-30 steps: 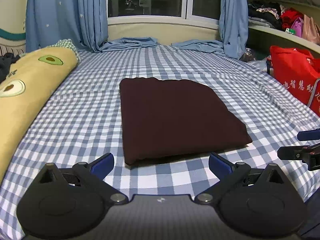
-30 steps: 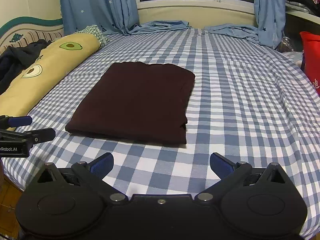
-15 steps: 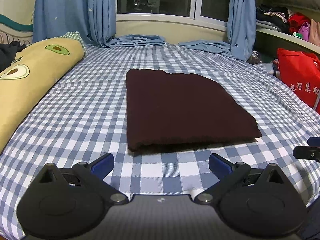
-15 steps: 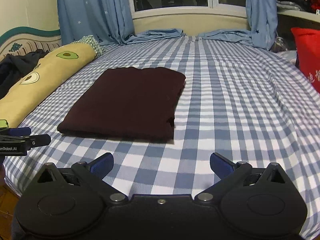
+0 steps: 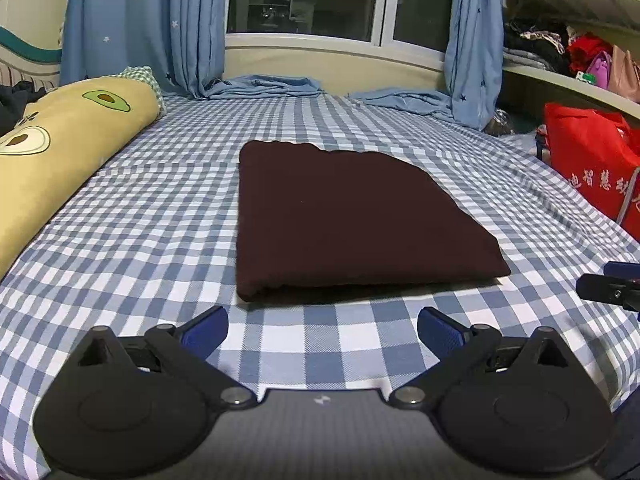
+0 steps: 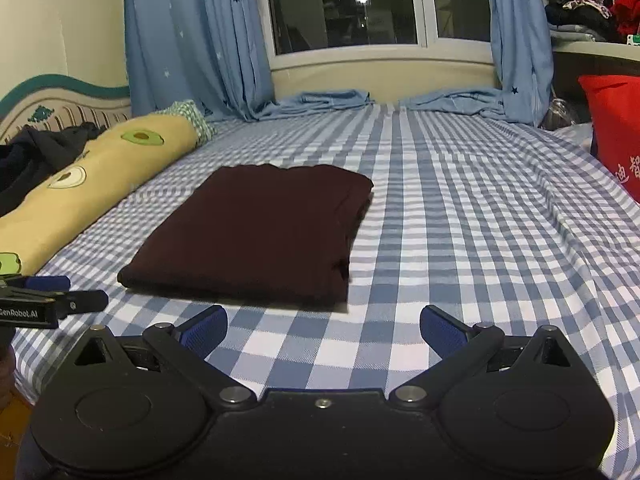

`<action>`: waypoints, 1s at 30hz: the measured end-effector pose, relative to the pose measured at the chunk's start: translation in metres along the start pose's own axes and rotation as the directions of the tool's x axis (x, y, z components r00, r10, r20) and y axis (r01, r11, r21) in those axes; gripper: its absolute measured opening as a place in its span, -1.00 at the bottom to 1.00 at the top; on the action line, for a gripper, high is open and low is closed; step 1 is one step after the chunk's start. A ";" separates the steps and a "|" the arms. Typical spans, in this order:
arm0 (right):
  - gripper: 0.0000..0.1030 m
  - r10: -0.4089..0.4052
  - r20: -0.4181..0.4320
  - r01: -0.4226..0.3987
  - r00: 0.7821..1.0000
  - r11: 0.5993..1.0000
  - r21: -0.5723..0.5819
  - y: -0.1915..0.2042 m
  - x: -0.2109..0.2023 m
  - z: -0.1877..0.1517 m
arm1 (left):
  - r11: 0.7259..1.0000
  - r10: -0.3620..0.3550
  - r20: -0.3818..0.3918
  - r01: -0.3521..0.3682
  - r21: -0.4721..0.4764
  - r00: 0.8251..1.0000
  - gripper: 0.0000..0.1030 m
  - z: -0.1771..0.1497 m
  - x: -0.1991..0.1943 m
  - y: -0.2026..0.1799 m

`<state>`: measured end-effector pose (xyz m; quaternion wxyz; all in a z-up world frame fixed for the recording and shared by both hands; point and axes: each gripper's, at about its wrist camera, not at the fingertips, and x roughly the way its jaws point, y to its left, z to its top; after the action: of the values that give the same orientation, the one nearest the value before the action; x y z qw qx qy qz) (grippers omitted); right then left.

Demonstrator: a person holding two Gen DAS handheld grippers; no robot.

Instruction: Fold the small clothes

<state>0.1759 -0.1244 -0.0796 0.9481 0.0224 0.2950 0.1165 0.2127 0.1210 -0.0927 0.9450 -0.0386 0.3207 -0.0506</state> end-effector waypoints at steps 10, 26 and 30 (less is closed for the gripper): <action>0.99 0.005 -0.017 -0.004 1.000 1.000 0.003 0.002 0.003 -0.002 | 1.000 -0.011 -0.003 0.011 0.026 1.000 0.99 0.003 0.000 -0.011; 0.99 0.015 0.000 -0.015 1.000 1.000 -0.004 0.004 0.001 0.002 | 0.999 -0.004 -0.011 0.005 0.041 1.000 0.99 0.008 0.003 -0.018; 0.99 0.018 0.001 -0.018 1.000 1.000 -0.016 0.008 0.001 0.002 | 0.999 0.002 -0.018 -0.001 0.040 1.000 0.99 0.008 0.004 -0.019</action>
<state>0.1767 -0.1166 -0.0776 0.9473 0.0175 0.2933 0.1273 0.2192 0.1023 -0.0864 0.9427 -0.0189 0.3282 -0.0568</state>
